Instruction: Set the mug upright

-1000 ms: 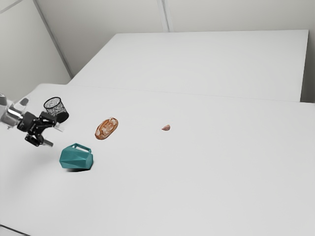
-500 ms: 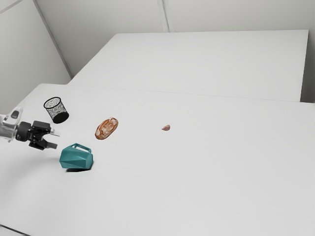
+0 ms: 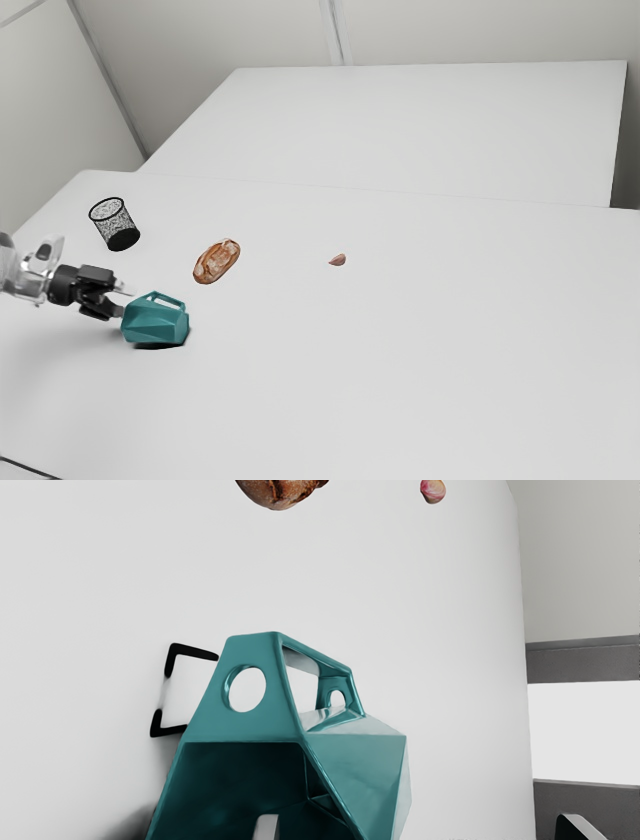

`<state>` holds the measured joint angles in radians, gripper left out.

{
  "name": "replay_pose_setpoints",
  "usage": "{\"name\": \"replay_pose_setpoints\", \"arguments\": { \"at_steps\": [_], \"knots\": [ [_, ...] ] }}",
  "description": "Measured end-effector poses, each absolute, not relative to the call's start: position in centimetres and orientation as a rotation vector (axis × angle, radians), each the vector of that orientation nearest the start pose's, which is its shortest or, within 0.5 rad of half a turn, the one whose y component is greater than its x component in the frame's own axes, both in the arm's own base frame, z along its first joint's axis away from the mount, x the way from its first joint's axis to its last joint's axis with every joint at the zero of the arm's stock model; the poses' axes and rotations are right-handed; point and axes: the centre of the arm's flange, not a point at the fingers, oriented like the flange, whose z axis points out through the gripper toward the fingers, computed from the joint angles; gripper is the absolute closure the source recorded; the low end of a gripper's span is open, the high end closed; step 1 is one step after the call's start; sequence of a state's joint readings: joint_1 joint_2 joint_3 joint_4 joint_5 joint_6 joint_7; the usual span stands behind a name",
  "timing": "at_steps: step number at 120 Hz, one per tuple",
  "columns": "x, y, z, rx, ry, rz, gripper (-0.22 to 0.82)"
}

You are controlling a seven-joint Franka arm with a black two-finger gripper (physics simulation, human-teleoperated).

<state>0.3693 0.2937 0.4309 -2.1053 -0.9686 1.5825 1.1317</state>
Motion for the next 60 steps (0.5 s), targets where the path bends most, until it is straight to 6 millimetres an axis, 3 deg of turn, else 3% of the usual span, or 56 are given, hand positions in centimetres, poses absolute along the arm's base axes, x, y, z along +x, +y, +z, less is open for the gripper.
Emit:
{"name": "replay_pose_setpoints", "arguments": {
  "at_steps": [29,60],
  "knots": [
    [42.1,28.8,27.4,2.094,0.115,0.280,0.05],
    [42.0,28.9,27.2,2.109,0.131,0.284,0.55]
  ]
}}
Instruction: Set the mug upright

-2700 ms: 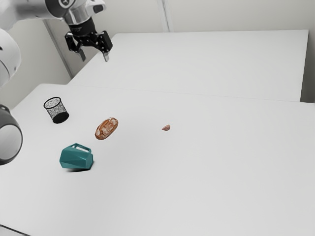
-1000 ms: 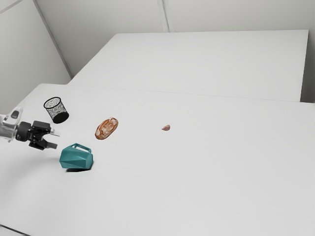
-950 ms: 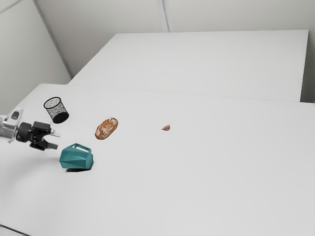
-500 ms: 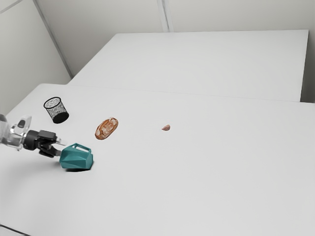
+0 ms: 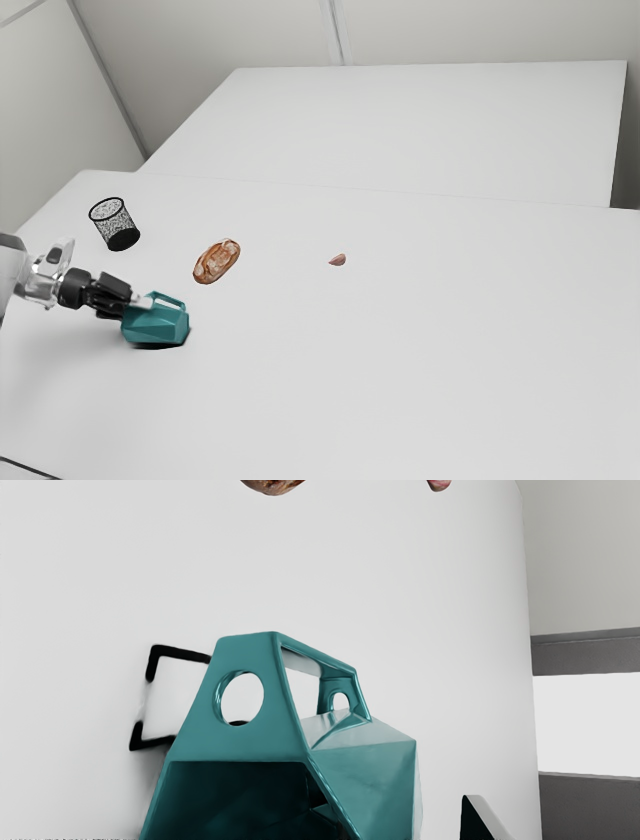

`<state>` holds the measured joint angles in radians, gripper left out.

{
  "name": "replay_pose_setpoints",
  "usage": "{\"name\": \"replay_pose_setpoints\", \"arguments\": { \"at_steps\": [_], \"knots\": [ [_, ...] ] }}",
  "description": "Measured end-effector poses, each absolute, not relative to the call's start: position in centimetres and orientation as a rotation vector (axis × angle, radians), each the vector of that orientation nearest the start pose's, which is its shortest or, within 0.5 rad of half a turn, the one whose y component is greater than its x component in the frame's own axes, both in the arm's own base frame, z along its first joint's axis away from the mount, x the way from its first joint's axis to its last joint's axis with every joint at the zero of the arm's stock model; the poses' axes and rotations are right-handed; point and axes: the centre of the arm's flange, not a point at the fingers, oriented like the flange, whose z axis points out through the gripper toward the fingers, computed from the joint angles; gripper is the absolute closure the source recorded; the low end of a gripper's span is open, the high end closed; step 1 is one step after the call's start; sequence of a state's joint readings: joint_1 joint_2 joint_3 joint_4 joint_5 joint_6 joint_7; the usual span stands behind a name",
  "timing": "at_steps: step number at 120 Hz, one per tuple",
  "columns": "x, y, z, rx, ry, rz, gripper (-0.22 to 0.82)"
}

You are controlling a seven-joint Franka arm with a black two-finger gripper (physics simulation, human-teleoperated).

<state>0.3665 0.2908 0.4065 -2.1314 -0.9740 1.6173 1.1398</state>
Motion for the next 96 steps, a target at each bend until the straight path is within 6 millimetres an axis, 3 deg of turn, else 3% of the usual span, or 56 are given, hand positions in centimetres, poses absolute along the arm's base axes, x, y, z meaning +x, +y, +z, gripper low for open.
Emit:
{"name": "replay_pose_setpoints", "arguments": {
  "at_steps": [18,41,50,69,89,96],
  "knots": [
    [42.0,29.0,27.2,2.116,0.138,0.283,0.68],
    [42.1,29.1,27.9,2.126,0.137,0.292,0.75],
    [43.0,28.2,28.9,2.126,0.107,0.298,0.76],
    [46.2,23.4,32.5,2.109,-0.006,0.301,0.77],
    [55.2,14.3,42.0,2.227,-0.355,0.306,0.77],
    [58.2,10.3,43.9,2.334,-0.510,0.267,0.77]
  ]
}}
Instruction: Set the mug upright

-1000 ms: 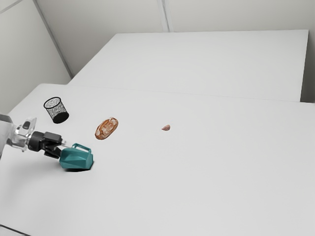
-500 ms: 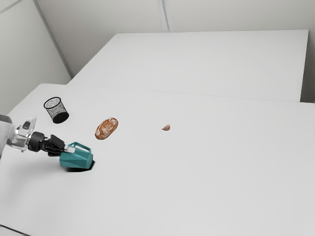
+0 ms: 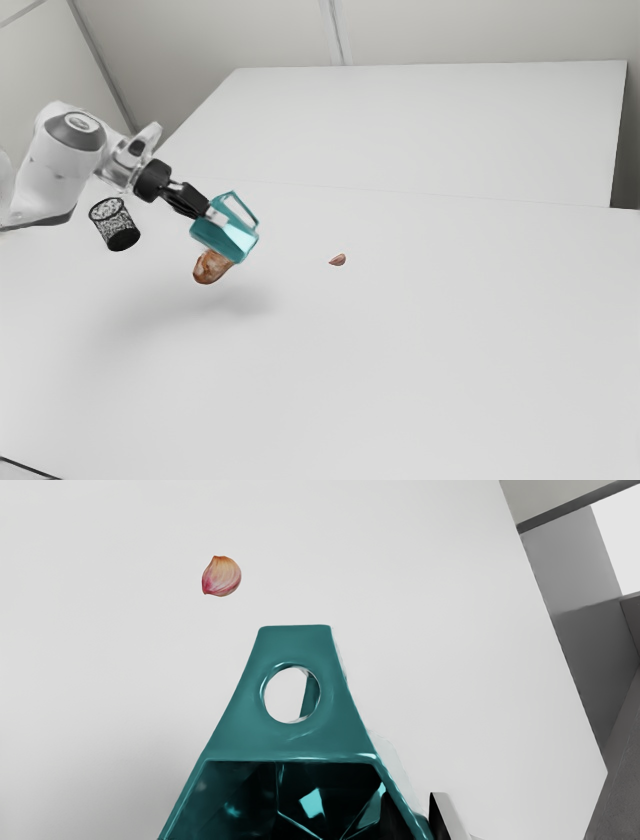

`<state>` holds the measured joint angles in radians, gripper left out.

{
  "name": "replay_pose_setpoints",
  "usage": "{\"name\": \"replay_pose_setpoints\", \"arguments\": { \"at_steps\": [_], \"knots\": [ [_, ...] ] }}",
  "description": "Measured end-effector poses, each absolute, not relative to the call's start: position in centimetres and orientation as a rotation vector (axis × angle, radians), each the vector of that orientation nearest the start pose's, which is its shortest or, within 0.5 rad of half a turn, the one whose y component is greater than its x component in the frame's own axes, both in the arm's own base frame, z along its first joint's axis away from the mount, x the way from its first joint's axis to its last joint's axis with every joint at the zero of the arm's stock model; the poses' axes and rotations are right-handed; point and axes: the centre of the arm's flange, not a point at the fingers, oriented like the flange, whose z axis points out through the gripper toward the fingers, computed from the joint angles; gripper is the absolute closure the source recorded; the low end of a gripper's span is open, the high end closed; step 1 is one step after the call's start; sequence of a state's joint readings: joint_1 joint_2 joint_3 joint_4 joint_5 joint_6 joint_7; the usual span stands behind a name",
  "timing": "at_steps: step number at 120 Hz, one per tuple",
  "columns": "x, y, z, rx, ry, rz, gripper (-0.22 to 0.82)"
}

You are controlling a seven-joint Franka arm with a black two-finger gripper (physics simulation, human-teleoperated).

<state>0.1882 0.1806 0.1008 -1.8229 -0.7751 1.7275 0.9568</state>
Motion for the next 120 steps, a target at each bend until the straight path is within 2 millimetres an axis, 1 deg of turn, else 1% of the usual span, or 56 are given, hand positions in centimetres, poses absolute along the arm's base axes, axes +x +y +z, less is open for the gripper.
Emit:
{"name": "replay_pose_setpoints", "arguments": {
  "at_steps": [6,12,24,31,42,54,77,92,113,120],
  "knots": [
    [60.2,7.2,44.6,2.429,-0.632,0.227,0.77],
    [61.6,4.9,44.7,2.517,-0.729,0.189,0.77],
    [63.3,0.9,44.4,2.654,-0.873,0.116,0.78],
    [63.8,-0.6,43.7,2.709,-0.913,0.081,0.78],
    [64.4,-1.5,42.4,2.777,-0.913,0.048,0.77],
    [64.9,-1.7,40.9,2.844,-0.887,0.027,0.77],
    [65.9,-2.9,39.1,2.969,-0.845,0.032,0.77],
    [66.6,-3.7,38.7,3.057,-0.818,0.076,0.77],
    [67.3,-4.1,37.9,3.125,-0.702,0.146,0.77],
    [67.3,-4.2,37.2,3.140,-0.660,0.146,0.77]
  ]
}}
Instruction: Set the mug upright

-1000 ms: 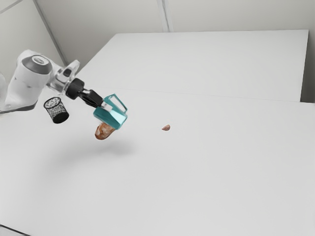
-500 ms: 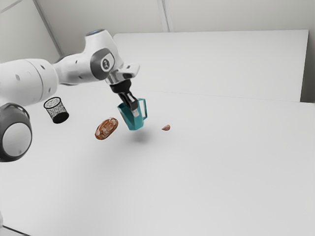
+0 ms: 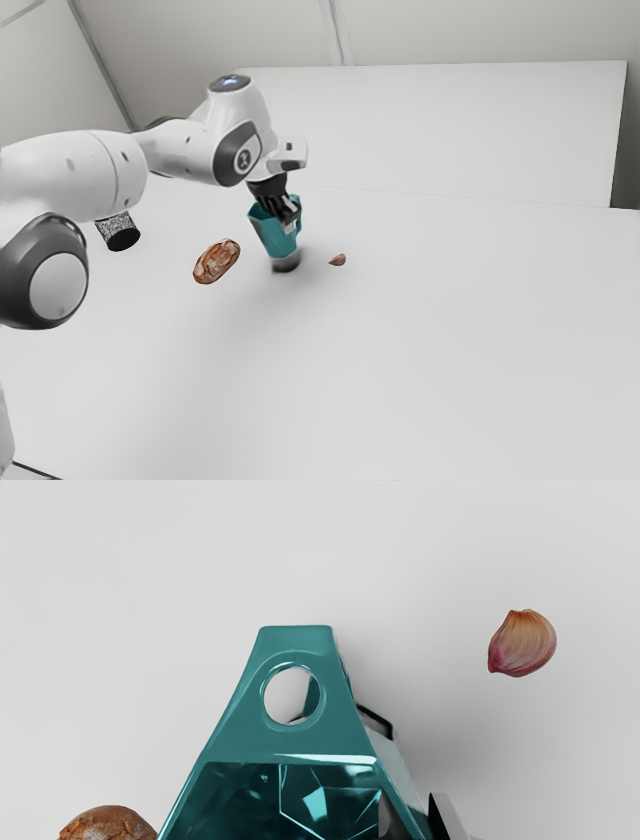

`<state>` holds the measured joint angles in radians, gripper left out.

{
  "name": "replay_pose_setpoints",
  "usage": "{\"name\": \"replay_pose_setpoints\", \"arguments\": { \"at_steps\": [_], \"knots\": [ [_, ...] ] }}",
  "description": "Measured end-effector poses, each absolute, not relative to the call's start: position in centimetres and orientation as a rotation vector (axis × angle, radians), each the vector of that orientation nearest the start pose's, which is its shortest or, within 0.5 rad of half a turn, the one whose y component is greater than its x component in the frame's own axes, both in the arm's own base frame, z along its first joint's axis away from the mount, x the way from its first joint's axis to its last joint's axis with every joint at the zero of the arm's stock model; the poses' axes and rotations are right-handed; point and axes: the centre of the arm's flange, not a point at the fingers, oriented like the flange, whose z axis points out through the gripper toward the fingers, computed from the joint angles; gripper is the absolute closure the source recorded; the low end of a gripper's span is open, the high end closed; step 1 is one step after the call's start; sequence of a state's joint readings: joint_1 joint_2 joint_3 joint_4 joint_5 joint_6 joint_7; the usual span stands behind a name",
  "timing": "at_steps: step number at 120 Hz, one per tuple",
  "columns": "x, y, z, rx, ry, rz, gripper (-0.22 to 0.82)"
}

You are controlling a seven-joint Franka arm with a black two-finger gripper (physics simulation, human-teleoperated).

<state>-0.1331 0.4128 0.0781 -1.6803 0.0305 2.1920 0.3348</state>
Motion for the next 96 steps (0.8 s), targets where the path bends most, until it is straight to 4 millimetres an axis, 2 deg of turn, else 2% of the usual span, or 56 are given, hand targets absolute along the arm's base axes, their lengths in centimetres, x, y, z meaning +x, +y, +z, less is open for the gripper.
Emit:
{"name": "replay_pose_setpoints", "arguments": {
  "at_steps": [15,36,57,73,79,85,89,96],
  "knots": [
    [67.2,-4.2,35.8,-3.017,0.546,-0.127,0.77],
    [67.3,-4.2,35.2,-3.033,0.442,-0.130,0.77],
    [67.3,-4.3,34.8,-3.057,0.359,-0.128,0.38],
    [67.3,-4.3,34.9,-3.066,0.306,-0.128,0.20],
    [67.2,-4.3,35.9,-3.069,0.284,-0.145,0.16],
    [66.9,-4.3,38.3,-3.073,0.261,-0.176,0.13],
    [66.3,-4.7,41.2,-3.078,0.254,-0.208,0.11],
    [64.4,-5.7,47.6,-3.088,0.245,-0.273,0.08]
  ]
}}
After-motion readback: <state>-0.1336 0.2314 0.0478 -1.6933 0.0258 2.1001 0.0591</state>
